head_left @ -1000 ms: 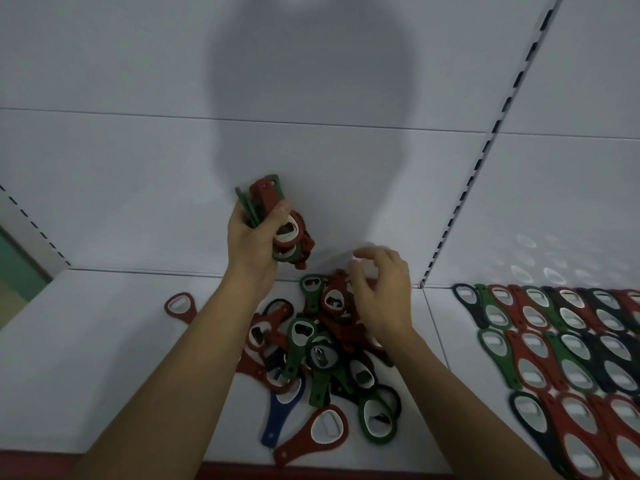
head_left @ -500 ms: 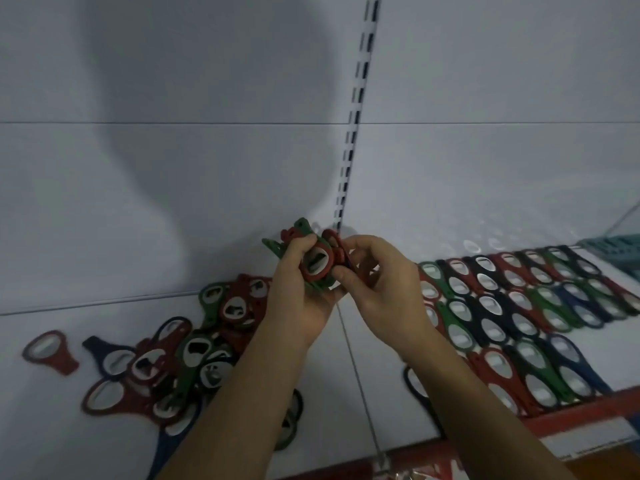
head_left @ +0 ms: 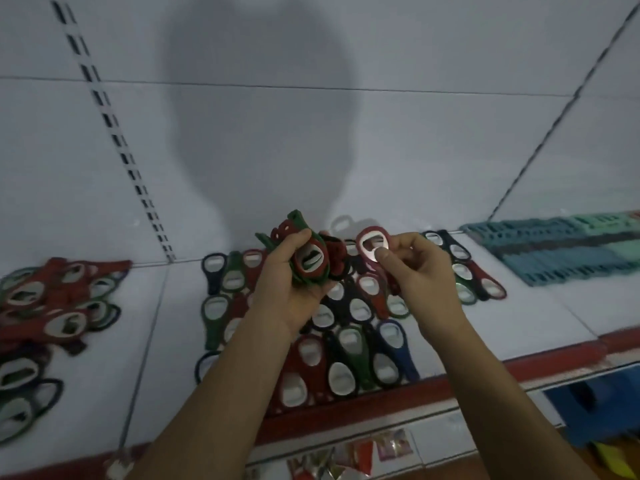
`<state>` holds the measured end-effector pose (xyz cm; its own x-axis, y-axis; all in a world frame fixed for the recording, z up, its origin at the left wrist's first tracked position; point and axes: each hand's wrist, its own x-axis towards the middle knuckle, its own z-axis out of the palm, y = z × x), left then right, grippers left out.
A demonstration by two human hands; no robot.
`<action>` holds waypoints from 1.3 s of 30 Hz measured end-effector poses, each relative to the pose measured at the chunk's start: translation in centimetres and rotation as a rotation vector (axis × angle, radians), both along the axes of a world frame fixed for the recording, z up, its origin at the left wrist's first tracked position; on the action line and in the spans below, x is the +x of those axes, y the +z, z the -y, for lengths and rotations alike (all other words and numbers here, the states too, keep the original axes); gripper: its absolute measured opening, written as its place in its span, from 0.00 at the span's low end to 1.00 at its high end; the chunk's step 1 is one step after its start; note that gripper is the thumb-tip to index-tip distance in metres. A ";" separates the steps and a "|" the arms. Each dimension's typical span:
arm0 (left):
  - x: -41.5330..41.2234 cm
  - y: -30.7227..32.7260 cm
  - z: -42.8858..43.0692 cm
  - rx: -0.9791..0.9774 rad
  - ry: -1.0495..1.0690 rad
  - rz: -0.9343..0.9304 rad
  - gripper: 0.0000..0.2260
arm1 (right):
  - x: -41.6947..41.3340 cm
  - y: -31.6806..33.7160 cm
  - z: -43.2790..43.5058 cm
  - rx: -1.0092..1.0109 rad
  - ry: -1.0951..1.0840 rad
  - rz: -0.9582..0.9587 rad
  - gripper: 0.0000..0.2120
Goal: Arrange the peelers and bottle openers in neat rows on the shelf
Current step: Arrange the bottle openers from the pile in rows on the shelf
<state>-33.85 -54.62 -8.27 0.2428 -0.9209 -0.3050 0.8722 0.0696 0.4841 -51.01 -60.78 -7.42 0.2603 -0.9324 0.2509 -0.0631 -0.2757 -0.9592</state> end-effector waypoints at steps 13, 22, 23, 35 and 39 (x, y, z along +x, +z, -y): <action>-11.1 -1.9 2.1 0.084 0.011 0.136 0.05 | -14.8 -4.3 5.3 -0.186 0.398 -0.493 0.10; -12.6 -1.9 1.4 0.118 0.063 0.210 0.08 | -16.2 -6.6 5.2 -0.310 0.561 -0.615 0.23; -12.7 -1.9 1.4 0.123 0.066 0.202 0.06 | -16.2 -6.6 5.2 -0.317 0.579 -0.611 0.25; -13.0 -1.9 1.7 0.129 0.015 0.241 0.03 | -15.4 -7.2 4.9 -0.392 0.472 -0.678 0.10; -13.0 -1.7 1.9 0.146 0.021 0.227 0.02 | -15.4 -7.4 4.9 -0.428 0.503 -0.717 0.10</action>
